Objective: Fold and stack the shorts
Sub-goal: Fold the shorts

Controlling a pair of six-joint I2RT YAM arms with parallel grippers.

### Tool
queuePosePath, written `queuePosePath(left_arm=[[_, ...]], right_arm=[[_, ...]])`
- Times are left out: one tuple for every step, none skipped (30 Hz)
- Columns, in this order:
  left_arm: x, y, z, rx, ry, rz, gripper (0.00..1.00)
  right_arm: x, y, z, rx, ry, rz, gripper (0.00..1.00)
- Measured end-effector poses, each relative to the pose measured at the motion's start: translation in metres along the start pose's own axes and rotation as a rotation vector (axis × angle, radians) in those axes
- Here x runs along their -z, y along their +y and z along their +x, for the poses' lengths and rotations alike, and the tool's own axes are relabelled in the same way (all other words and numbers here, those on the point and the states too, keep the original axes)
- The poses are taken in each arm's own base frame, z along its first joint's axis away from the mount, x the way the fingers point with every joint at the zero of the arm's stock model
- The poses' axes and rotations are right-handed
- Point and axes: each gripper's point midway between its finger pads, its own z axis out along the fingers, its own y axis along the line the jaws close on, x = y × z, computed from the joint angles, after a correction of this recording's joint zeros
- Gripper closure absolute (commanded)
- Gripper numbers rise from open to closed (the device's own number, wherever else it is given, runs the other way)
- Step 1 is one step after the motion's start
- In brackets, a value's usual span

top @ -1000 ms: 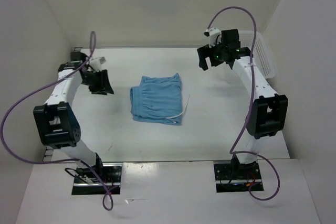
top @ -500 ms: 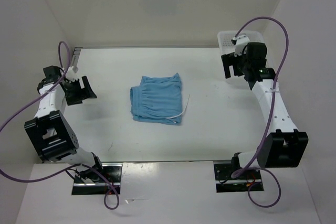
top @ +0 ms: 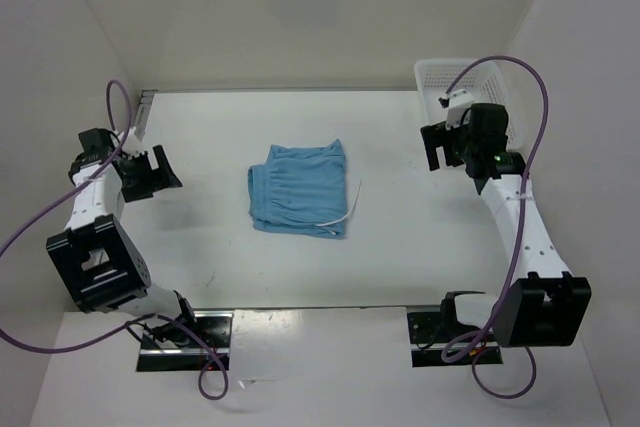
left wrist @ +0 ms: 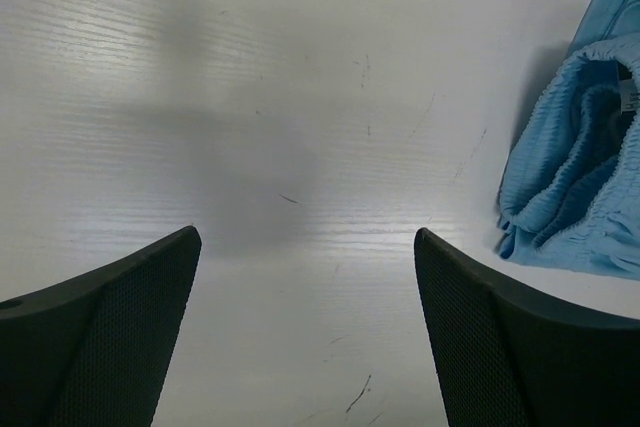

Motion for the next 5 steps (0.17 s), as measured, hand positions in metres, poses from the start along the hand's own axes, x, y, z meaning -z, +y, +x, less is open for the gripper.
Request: queuePosePath(left_arm=[[0.0007, -0.0003, 0.0012, 0.000, 0.000, -0.001, 0.06], [0.0017, -0.0009, 0.0015, -0.001, -0.002, 0.000, 0.06], [0.0027, -0.0017, 0.0012, -0.003, -0.007, 0.002, 0.06], [0.0038, -0.0025, 0.0015, -0.005, -0.012, 0.003, 0.06], [0.0053, -0.0036, 0.0021, -0.007, -0.016, 0.005, 0.05]], right_arm=[[0.0010, 0.0005, 0.0000, 0.002, -0.002, -0.002, 0.00], [0.0017, 0.0015, -0.0005, 0.004, -0.006, -0.007, 0.00], [0.0027, 0.0027, -0.0006, 0.009, -0.010, -0.014, 0.00], [0.0033, 0.0036, -0.0003, 0.012, -0.011, -0.018, 0.00], [0.0041, 0.0047, 0.0000, 0.017, -0.015, -0.024, 0.00]])
